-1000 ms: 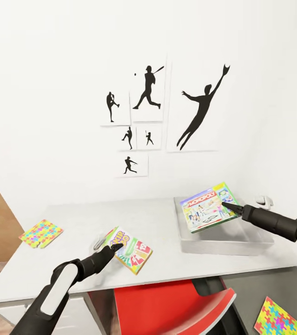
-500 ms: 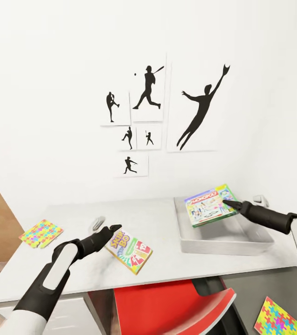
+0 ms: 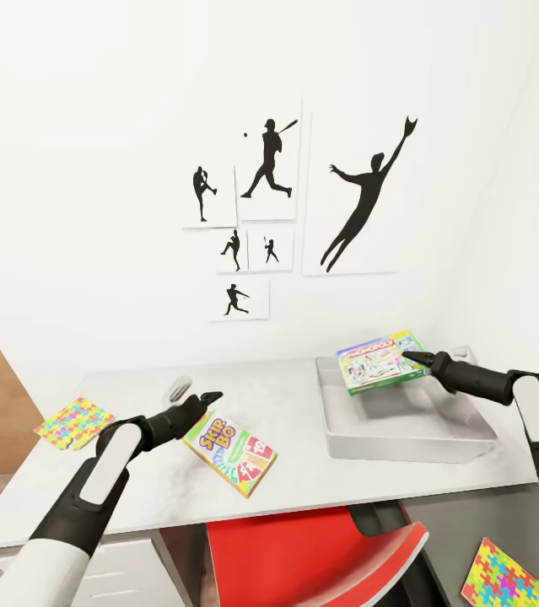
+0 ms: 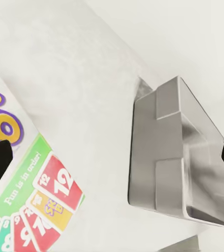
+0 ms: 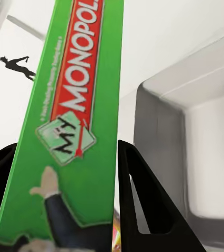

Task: Put all the toys in the child's room - the three board games (two on the bed and one on the table), the two jigsaw puzzles on the table, and the tennis ball on the table - inside the toy box on the table in the child's room.

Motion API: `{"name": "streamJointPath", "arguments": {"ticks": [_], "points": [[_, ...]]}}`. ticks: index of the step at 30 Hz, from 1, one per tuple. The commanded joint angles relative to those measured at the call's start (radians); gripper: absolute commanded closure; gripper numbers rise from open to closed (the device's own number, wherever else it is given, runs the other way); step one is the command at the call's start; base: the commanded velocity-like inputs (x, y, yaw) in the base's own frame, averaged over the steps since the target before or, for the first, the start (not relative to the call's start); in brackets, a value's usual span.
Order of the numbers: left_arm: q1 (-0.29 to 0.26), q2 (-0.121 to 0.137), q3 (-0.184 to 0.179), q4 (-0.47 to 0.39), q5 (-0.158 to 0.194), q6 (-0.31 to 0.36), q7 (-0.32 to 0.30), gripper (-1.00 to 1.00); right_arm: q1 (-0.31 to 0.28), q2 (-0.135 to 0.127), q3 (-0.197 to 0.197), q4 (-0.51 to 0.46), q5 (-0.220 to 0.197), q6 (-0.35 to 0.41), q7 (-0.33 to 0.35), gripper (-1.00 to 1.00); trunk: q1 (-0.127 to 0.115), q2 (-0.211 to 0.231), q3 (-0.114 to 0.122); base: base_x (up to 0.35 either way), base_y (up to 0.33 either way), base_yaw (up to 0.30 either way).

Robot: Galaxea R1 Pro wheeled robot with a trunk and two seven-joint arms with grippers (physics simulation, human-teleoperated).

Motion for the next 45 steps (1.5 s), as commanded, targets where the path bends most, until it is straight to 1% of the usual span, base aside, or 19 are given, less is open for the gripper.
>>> {"name": "streamJointPath", "arguments": {"ticks": [1,2,5,6,8,11,12,14,15,18,21,22,26,27,29,32,45], "points": [[-0.005,0.000,-0.002,-0.002,0.011,0.007,0.009,-1.00,-0.014,0.000,-0.002,0.023,0.006,0.005,0.003,1.00,0.001,-0.002,-0.002,0.000,0.000,0.000],[-0.005,0.000,-0.002,-0.002,0.011,0.007,0.009,-1.00,-0.014,0.000,-0.002,0.023,0.006,0.005,0.003,1.00,0.001,-0.002,-0.002,0.000,0.000,0.000],[-0.015,-0.005,-0.002,-0.002,0.017,0.029,0.009,-1.00,-0.053,0.003,-0.001,0.098,0.007,0.005,-0.017,1.00,0.001,-0.002,-0.002,0.000,0.000,0.000],[-0.015,-0.005,-0.002,-0.002,0.017,0.029,0.009,-1.00,-0.053,0.003,-0.001,0.098,0.007,0.005,-0.017,1.00,0.001,-0.002,-0.002,0.000,0.000,0.000],[-0.021,-0.008,-0.002,-0.002,0.027,0.046,0.009,-1.00,-0.080,0.007,-0.001,0.155,0.008,0.005,-0.029,1.00,0.001,-0.002,-0.002,0.000,0.000,0.000],[-0.028,-0.009,-0.001,-0.002,0.062,0.068,0.009,-1.00,-0.112,0.010,0.000,0.230,0.008,0.001,-0.040,1.00,0.001,-0.002,-0.002,0.000,0.000,0.000],[-0.028,-0.009,-0.001,-0.002,0.062,0.068,0.009,-1.00,-0.112,0.010,0.000,0.230,0.008,0.001,-0.040,1.00,0.001,-0.002,-0.002,0.000,0.000,0.000],[-0.030,-0.006,-0.001,-0.001,0.095,0.076,0.010,-1.00,-0.123,0.010,0.001,0.261,0.008,-0.018,-0.042,1.00,0.001,-0.002,-0.002,0.000,0.000,0.000],[-0.030,-0.006,-0.001,-0.001,0.095,0.076,0.010,-1.00,-0.123,0.010,0.001,0.261,0.008,-0.018,-0.042,1.00,0.001,-0.002,-0.002,0.000,0.000,0.000],[-0.031,0.000,0.000,-0.001,0.139,0.083,0.010,-1.00,-0.129,0.012,0.003,0.280,0.008,-0.036,-0.043,1.00,0.001,-0.002,-0.002,0.000,0.000,0.000],[-0.029,0.005,0.008,-0.001,0.166,0.086,0.008,-1.00,-0.131,0.012,0.017,0.282,0.008,-0.040,-0.044,1.00,0.001,-0.002,-0.002,0.000,0.000,0.000],[-0.029,0.005,0.008,-0.001,0.166,0.086,0.008,-1.00,-0.131,0.012,0.017,0.282,0.008,-0.040,-0.044,1.00,0.001,-0.002,-0.002,0.000,0.000,0.000],[-0.026,0.008,0.026,-0.001,0.184,0.089,0.006,-1.00,-0.134,0.008,0.055,0.283,0.005,-0.038,-0.046,1.00,0.001,-0.002,-0.003,0.000,0.000,0.000],[-0.026,0.009,0.032,-0.001,0.188,0.089,0.006,-1.00,-0.136,0.007,0.066,0.287,0.003,-0.027,-0.047,1.00,0.001,-0.002,-0.003,0.000,0.000,0.000],[-0.025,0.010,0.035,0.000,0.190,0.089,0.006,-1.00,-0.137,0.008,0.072,0.290,0.003,-0.011,-0.048,1.00,0.001,-0.002,-0.005,0.000,0.000,0.000],[-0.024,0.011,0.038,0.000,0.192,0.090,0.007,-1.00,-0.139,0.007,0.077,0.292,0.001,0.005,-0.050,1.00,0.001,-0.002,-0.008,0.000,0.000,0.000],[-0.023,0.012,0.041,0.001,0.192,0.090,0.010,-1.00,-0.144,0.001,0.079,0.314,-0.002,0.005,-0.051,1.00,0.001,-0.002,-0.028,0.000,0.000,0.000]]}}
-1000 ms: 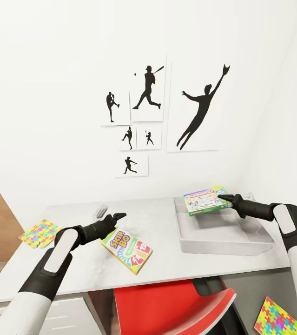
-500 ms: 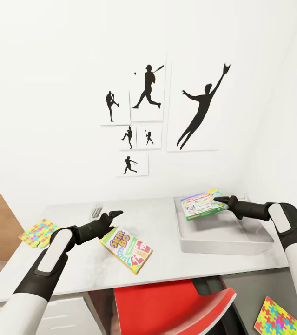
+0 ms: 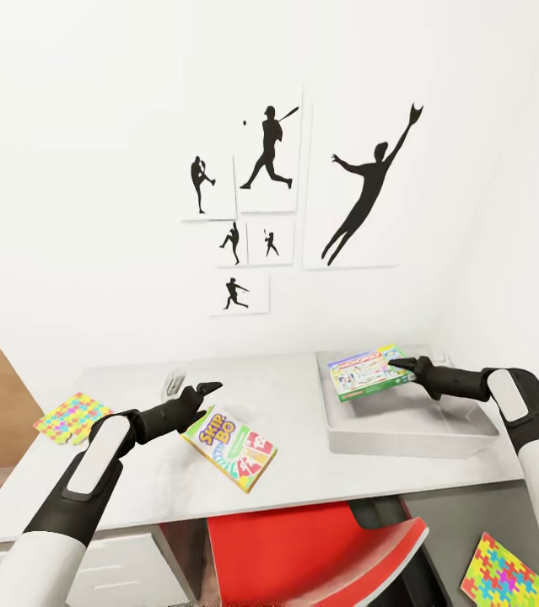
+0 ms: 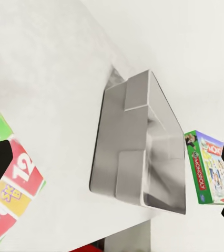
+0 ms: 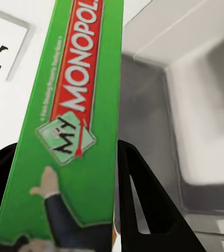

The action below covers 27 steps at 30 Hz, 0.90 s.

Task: Put all the toys in the child's room - the three board games (two on the bed and one on the table), the two jigsaw puzzles on the table, and the tennis ball on the table - inside the toy box on the table in the child's room.

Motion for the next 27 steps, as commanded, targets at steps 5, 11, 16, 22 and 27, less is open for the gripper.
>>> {"name": "streamJointPath", "arguments": {"ticks": [5,11,16,22,27], "points": [[-0.001,0.000,-0.001,-0.001,0.010,0.001,0.011,-1.00,-0.002,-0.001,-0.004,0.008,0.007,0.005,0.010,1.00,0.001,-0.002,-0.010,0.000,0.000,0.000],[-0.001,0.000,-0.001,-0.001,0.010,0.001,0.012,-1.00,-0.003,-0.001,-0.005,0.010,0.005,0.005,0.010,1.00,0.001,-0.002,-0.020,0.000,0.000,0.000],[-0.003,-0.001,-0.002,0.006,0.010,0.001,0.015,-1.00,-0.013,0.000,-0.017,0.041,0.004,0.005,0.009,1.00,0.001,-0.002,-0.028,0.000,0.000,0.000],[-0.011,-0.001,-0.003,0.012,0.009,0.001,0.016,-1.00,-0.058,0.006,-0.023,0.072,0.005,0.005,0.003,1.00,0.001,-0.002,-0.038,0.000,0.000,0.000],[-0.019,-0.001,-0.003,0.012,0.009,0.001,0.017,-1.00,-0.081,0.006,-0.025,0.085,0.005,0.005,-0.015,1.00,0.001,-0.002,-0.046,0.000,0.000,0.000]]}}
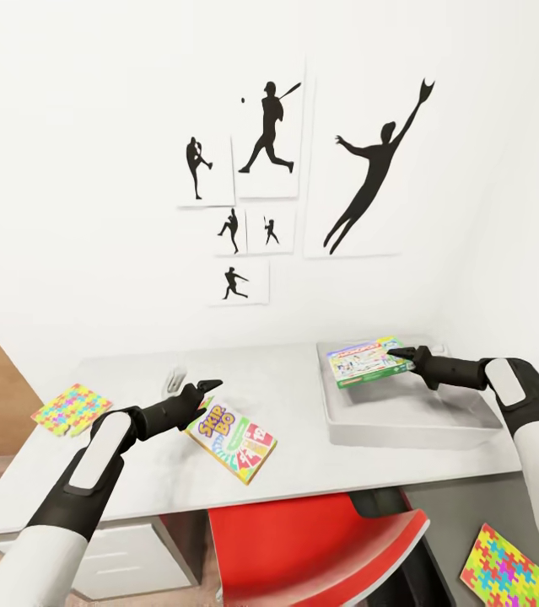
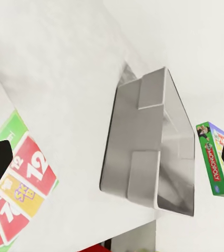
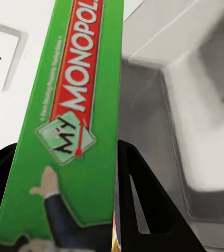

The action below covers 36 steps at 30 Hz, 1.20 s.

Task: Put all the toys in the child's room - the three board games (two on the bed and one on the table), the two jigsaw puzzles on the table, and the tennis ball on the table - inside the toy box on the table in the child's room.

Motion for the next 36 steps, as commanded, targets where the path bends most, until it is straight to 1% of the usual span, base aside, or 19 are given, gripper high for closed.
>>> {"name": "streamJointPath", "arguments": {"ticks": [1,11,23,36], "points": [[-0.002,0.001,-0.002,-0.001,0.011,0.001,0.010,-1.00,-0.006,0.000,-0.004,0.002,0.009,0.005,0.005,1.00,0.001,-0.002,-0.004,0.000,0.000,0.000],[-0.007,0.001,-0.002,-0.001,0.012,0.001,0.002,-1.00,-0.023,0.000,-0.006,0.009,0.008,0.005,-0.009,1.00,0.001,-0.002,-0.020,0.000,0.000,0.000],[-0.007,0.001,-0.002,-0.001,0.010,0.000,0.004,-1.00,-0.035,-0.005,-0.008,0.010,0.006,0.005,-0.012,1.00,0.001,-0.002,-0.040,0.000,0.000,0.000],[-0.007,0.002,-0.001,-0.001,0.012,0.000,0.001,-1.00,-0.053,-0.005,-0.008,0.010,0.008,0.005,-0.013,1.00,0.001,-0.002,-0.061,0.000,0.000,0.000]]}}
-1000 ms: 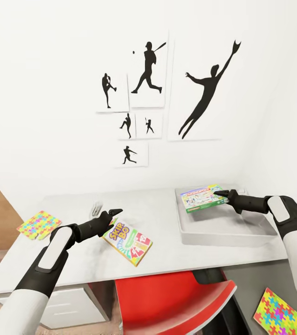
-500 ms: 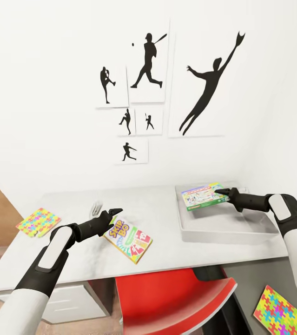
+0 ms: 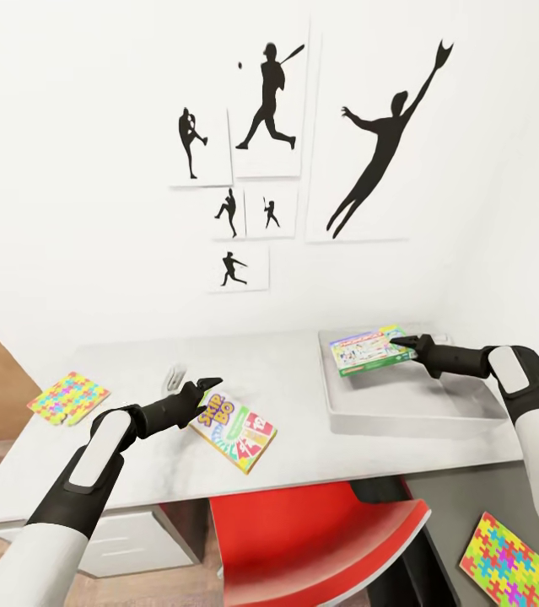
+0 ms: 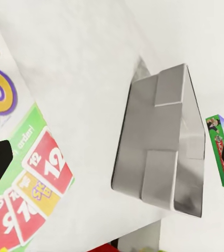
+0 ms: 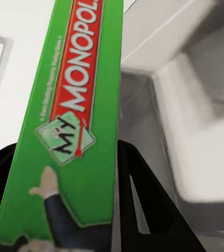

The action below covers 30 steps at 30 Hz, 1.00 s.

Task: Put all the toys in the child's room - the three board games (two on the bed and one on the table), the two jigsaw puzzles on the table, and the tennis ball on the table - inside the toy box on the table in the child's room.

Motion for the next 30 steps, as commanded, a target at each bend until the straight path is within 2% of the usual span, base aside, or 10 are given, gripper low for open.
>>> {"name": "streamJointPath", "arguments": {"ticks": [1,6,9,10,14,16,19,20,23,30], "points": [[-0.001,0.001,-0.002,-0.001,0.011,0.001,0.010,-1.00,-0.001,0.000,-0.004,0.000,0.010,0.005,0.009,1.00,0.001,-0.002,-0.004,0.000,0.000,0.000],[-0.007,-0.001,-0.001,-0.007,0.014,0.003,0.009,-1.00,-0.005,0.000,-0.004,0.000,0.009,0.005,0.009,1.00,0.001,-0.002,-0.012,0.000,0.000,0.000],[-0.061,-0.002,-0.001,-0.006,0.015,0.006,0.012,-1.00,-0.013,0.000,-0.005,0.001,0.010,0.005,0.009,1.00,0.001,-0.002,-0.017,0.000,0.000,0.000],[-0.061,-0.002,-0.001,-0.006,0.015,0.006,0.012,-1.00,-0.013,0.000,-0.005,0.001,0.010,0.005,0.009,1.00,0.001,-0.002,-0.018,0.000,0.000,0.000],[-0.151,-0.002,0.000,-0.002,0.029,0.044,0.020,-1.00,-0.019,0.002,-0.012,0.008,0.009,0.005,0.009,1.00,0.001,-0.002,-0.025,0.000,0.000,0.000],[-0.167,-0.001,0.000,-0.001,0.038,0.057,0.025,-1.00,-0.020,0.002,-0.015,0.009,0.009,0.005,0.009,1.00,0.001,-0.002,-0.028,0.000,0.000,0.000],[-0.210,0.002,0.005,0.001,0.077,0.090,0.050,-1.00,-0.022,0.003,-0.026,0.012,0.010,0.005,0.009,1.00,0.001,-0.002,-0.033,0.000,0.000,0.000],[-0.210,0.002,0.005,0.001,0.077,0.090,0.050,-1.00,-0.022,0.003,-0.026,0.012,0.010,0.005,0.009,1.00,0.001,-0.002,-0.035,0.000,0.000,0.000],[-0.244,0.006,0.018,0.001,0.125,0.109,0.084,-1.00,-0.022,0.001,-0.032,0.014,0.010,0.005,0.009,1.00,0.001,-0.002,-0.040,0.000,0.000,0.000],[-0.272,0.007,0.029,-0.005,0.173,0.121,0.135,-1.00,-0.024,0.000,-0.037,0.018,0.009,0.005,0.009,1.00,0.001,-0.002,-0.051,0.000,0.000,0.000]]}}
